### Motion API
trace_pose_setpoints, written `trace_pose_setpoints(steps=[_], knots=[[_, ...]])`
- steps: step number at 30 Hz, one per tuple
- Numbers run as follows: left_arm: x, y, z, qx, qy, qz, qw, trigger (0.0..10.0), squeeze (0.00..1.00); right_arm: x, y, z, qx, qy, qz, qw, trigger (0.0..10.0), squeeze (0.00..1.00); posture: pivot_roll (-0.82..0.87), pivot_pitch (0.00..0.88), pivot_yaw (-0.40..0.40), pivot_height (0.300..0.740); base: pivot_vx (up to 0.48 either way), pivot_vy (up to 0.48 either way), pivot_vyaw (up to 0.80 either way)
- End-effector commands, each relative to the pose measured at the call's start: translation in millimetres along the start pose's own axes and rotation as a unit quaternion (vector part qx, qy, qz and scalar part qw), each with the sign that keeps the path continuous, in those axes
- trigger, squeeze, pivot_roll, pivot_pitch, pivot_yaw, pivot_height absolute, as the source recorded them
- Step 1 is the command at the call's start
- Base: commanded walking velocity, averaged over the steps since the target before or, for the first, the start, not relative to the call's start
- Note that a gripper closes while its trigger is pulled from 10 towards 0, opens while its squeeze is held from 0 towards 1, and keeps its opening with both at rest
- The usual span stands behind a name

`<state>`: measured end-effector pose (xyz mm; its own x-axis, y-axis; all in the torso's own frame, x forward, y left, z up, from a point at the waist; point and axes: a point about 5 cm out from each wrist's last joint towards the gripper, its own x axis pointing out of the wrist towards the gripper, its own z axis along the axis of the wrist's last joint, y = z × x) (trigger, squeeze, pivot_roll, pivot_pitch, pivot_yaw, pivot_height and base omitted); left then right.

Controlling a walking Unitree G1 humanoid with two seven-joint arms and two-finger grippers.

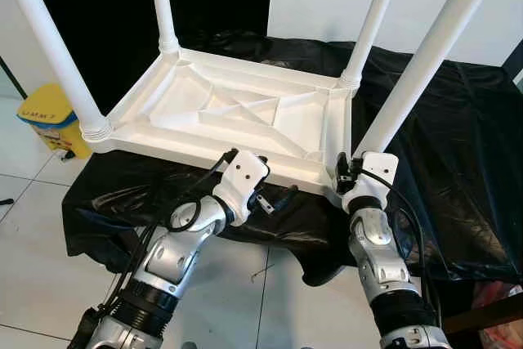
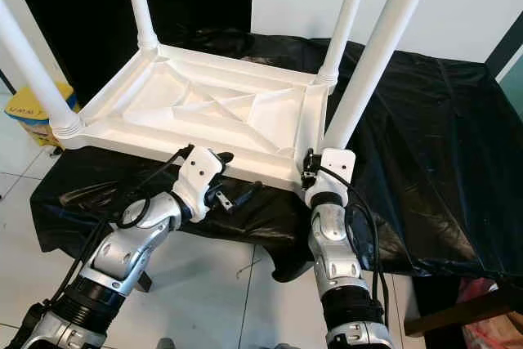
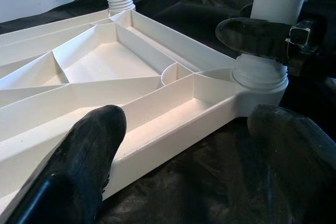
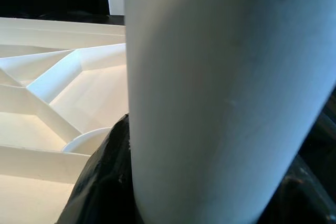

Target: Building children table

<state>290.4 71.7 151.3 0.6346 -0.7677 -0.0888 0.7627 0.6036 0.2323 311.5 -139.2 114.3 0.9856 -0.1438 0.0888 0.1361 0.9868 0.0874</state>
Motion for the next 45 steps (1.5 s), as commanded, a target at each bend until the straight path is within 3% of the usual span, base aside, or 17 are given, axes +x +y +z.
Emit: trace_pose_setpoints(steps=[1,6,7,8,12,15,17,22,23,28,30,36,43,44,45], knots=[[-1.2,-4.1,-2,-0.005,0.006,-0.028,1.000,10.0,0.00,-10.6,-2.0,-19,0.003,0.046,-0.001,0.999,10.0,0.00,0.00,0.076,-0.101,0.740,0.000,0.000,0.00],[-0.8,-5.1,-3,-0.006,0.006,-0.029,1.000,10.0,0.00,-11.5,-1.9,-13,-0.001,0.031,0.008,0.999,10.0,0.00,0.00,0.076,-0.100,0.740,0.000,0.000,0.00],[-0.6,-5.5,-3,-0.006,0.006,-0.029,1.000,10.0,0.00,-12.4,-2.3,-9,0.001,0.019,0.020,1.000,10.0,0.82,0.00,0.076,-0.100,0.740,0.000,0.000,0.00],[-0.4,-5.9,-2,-0.007,0.005,-0.029,1.000,10.0,0.00,-13.8,-4.8,-4,0.007,0.007,0.039,0.999,10.0,1.00,0.00,0.075,-0.102,0.740,0.000,0.000,0.00],[-0.2,-6.1,-2,-0.007,0.005,-0.029,1.000,10.0,0.00,-14.8,-6.5,-1,0.012,-0.001,0.052,0.999,10.0,1.00,0.00,0.075,-0.103,0.740,0.000,0.000,0.00],[-0.6,-7.3,-3,-0.008,0.005,-0.029,1.000,10.0,0.00,-17.9,-18.7,3,0.012,-0.009,0.090,0.996,10.0,1.00,0.00,0.074,-0.107,0.740,0.000,0.000,0.00],[-1.2,-8.4,-3,-0.009,0.005,-0.029,1.000,10.0,0.00,-22.1,-35.4,5,-0.006,-0.010,0.134,0.991,10.0,1.00,0.00,0.071,-0.110,0.740,0.000,0.000,0.00],[-1.8,-7.6,-4,-0.009,0.006,-0.028,1.000,10.0,0.00,-25.0,-45.4,4,-0.016,0.004,0.183,0.983,10.0,1.00,0.00,0.067,-0.106,0.740,0.000,0.000,0.00],[-2.5,-6.6,-4,-0.008,0.007,-0.029,1.000,10.0,0.00,-26.1,-47.6,1,-0.035,0.020,0.243,0.969,10.0,0.00,0.00,0.063,-0.101,0.740,0.000,0.000,0.00],[-2.1,-5.9,-4,-0.006,0.008,-0.032,0.999,10.0,0.00,-19.6,-47.7,0,-0.056,0.030,0.280,0.958,10.0,0.00,0.01,0.053,-0.093,0.740,0.000,0.000,0.00],[-1.5,-4.5,-3,-0.003,0.008,-0.034,0.999,10.0,0.00,-5.6,-43.9,0,-0.073,0.038,0.309,0.947,10.0,0.00,0.01,0.041,-0.091,0.740,0.000,0.000,0.00],[-1.9,-3.5,-2,0.001,0.007,-0.034,0.999,10.0,0.00,7.7,-36.2,-1,-0.082,0.048,0.345,0.934,10.0,0.00,0.03,0.035,-0.093,0.740,0.000,0.000,0.00],[-3.3,-3.9,-2,0.002,0.009,-0.035,0.999,10.0,0.00,16.9,-27.1,-2,-0.086,0.053,0.363,0.926,10.0,0.00,0.04,0.033,-0.096,0.740,0.000,0.000,0.00],[-4.8,-5.9,-2,0.003,0.010,-0.041,0.999,10.0,0.00,19.0,-24.6,-3,-0.087,0.056,0.369,0.924,0.0,0.00,0.05,0.031,-0.100,0.740,0.000,0.000,0.00],[-6.5,-8.5,-2,0.002,0.011,-0.051,0.999,10.0,0.00,20.2,-23.3,-4,-0.087,0.058,0.372,0.922,0.0,0.00,0.06,0.032,-0.103,0.740,0.000,0.000,0.00]])
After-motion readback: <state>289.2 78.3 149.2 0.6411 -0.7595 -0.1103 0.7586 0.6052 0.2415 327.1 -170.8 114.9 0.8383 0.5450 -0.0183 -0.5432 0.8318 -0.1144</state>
